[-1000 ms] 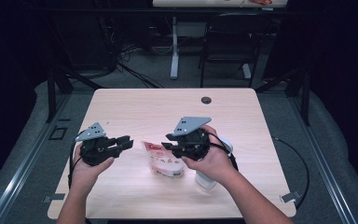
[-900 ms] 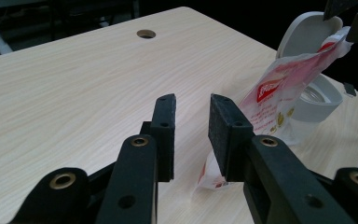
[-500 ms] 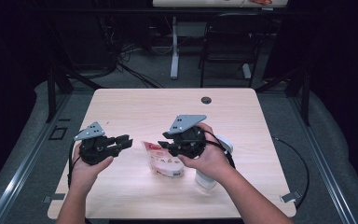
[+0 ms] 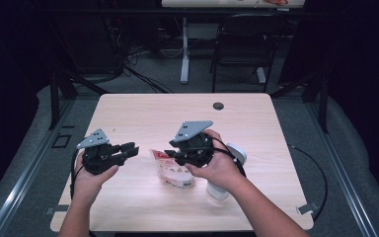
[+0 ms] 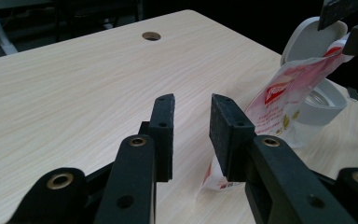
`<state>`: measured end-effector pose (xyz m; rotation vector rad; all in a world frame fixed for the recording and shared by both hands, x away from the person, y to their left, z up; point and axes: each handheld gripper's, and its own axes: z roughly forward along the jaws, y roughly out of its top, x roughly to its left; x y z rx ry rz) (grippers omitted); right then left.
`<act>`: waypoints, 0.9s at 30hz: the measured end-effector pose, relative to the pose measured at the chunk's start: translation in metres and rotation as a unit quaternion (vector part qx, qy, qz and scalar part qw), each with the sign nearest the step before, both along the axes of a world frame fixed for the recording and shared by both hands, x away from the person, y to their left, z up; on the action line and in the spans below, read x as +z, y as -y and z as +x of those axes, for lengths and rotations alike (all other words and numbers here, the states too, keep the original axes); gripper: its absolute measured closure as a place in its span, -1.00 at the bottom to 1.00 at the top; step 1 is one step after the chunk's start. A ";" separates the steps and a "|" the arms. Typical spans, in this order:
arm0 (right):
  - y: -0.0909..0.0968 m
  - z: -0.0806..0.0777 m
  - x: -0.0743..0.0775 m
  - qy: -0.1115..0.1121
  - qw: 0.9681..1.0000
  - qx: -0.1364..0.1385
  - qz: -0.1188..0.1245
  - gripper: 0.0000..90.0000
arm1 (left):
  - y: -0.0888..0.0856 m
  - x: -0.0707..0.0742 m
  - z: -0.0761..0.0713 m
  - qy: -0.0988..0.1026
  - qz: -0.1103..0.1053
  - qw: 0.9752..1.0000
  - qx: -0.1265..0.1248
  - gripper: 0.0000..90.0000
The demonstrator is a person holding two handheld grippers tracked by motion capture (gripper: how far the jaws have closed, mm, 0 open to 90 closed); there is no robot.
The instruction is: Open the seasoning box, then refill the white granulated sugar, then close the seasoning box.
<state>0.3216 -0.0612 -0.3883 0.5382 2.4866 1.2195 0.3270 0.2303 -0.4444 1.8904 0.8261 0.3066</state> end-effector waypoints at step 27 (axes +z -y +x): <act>-0.023 0.007 -0.003 -0.012 0.999 0.018 -0.029 0.52 | -0.002 -0.002 0.001 -0.004 -0.001 1.000 0.005 0.54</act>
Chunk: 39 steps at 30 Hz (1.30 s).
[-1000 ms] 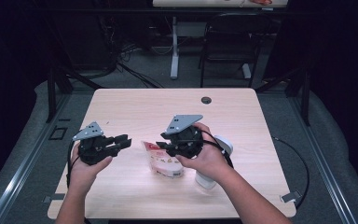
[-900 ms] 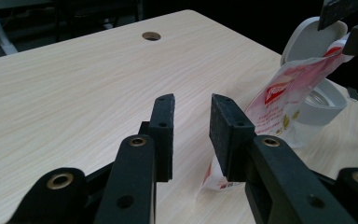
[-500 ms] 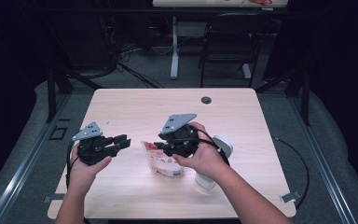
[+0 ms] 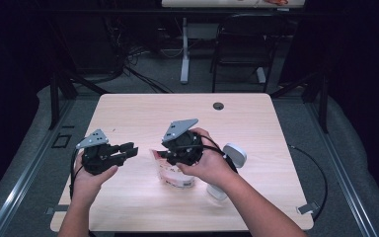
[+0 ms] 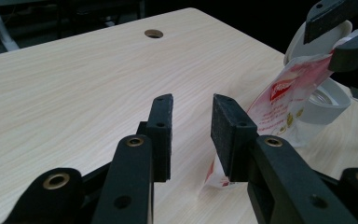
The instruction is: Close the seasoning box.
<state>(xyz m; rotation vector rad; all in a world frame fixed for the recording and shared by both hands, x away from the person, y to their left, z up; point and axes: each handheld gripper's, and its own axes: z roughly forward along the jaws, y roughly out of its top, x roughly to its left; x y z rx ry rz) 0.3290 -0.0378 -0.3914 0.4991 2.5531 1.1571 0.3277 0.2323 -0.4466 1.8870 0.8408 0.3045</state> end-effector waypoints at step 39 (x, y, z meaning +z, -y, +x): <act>-0.031 0.015 -0.021 -0.026 0.995 -0.005 -0.093 0.71 | -0.004 0.000 -0.002 -0.002 0.006 1.000 0.003 0.54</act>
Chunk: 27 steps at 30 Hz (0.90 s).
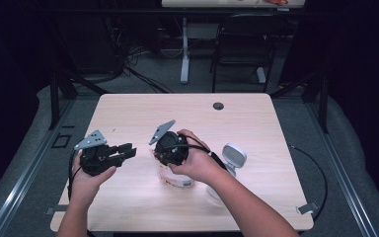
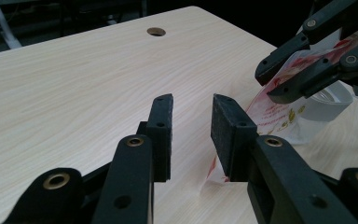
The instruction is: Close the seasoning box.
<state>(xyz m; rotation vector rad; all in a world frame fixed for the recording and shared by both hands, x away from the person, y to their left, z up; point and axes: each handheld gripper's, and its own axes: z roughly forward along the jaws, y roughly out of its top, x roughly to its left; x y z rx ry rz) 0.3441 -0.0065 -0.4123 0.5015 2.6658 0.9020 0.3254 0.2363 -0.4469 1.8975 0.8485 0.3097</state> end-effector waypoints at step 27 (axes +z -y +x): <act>0.004 0.003 0.004 -0.004 1.000 0.020 -0.018 1.00 | 0.000 -0.001 0.000 0.000 -0.001 1.000 -0.001 0.53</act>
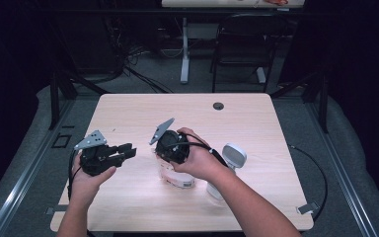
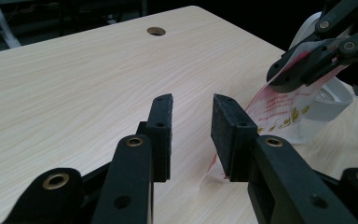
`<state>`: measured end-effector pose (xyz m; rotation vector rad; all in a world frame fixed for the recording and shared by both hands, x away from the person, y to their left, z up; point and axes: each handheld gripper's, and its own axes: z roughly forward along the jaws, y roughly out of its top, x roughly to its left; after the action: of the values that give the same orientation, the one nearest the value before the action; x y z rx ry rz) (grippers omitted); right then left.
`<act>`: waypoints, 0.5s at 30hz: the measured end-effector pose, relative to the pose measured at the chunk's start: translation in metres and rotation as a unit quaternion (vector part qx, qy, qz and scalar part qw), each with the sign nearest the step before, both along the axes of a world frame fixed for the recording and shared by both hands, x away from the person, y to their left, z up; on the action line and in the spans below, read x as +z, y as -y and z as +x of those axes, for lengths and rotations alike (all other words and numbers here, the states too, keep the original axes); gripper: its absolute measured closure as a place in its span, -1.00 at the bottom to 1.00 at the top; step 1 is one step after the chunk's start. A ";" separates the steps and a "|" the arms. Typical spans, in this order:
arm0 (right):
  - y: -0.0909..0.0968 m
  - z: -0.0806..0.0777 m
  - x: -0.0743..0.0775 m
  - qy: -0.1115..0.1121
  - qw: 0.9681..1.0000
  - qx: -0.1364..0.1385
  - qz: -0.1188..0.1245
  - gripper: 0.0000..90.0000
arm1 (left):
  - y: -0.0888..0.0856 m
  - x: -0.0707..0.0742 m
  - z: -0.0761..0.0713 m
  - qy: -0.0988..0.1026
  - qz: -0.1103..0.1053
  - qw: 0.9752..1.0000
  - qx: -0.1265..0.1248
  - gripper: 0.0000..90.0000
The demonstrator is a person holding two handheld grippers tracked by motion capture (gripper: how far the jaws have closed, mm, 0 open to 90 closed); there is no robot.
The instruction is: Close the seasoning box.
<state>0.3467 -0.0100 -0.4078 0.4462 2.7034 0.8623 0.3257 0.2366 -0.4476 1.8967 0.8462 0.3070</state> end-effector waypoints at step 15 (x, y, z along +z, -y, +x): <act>0.017 -0.003 0.006 -0.003 1.000 -0.001 0.022 1.00 | 0.004 -0.002 0.001 -0.003 0.010 1.000 -0.007 0.44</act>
<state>0.3438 -0.0274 -0.4017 0.4606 2.6940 0.9238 0.3263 0.2330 -0.4493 1.9212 0.8361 0.3029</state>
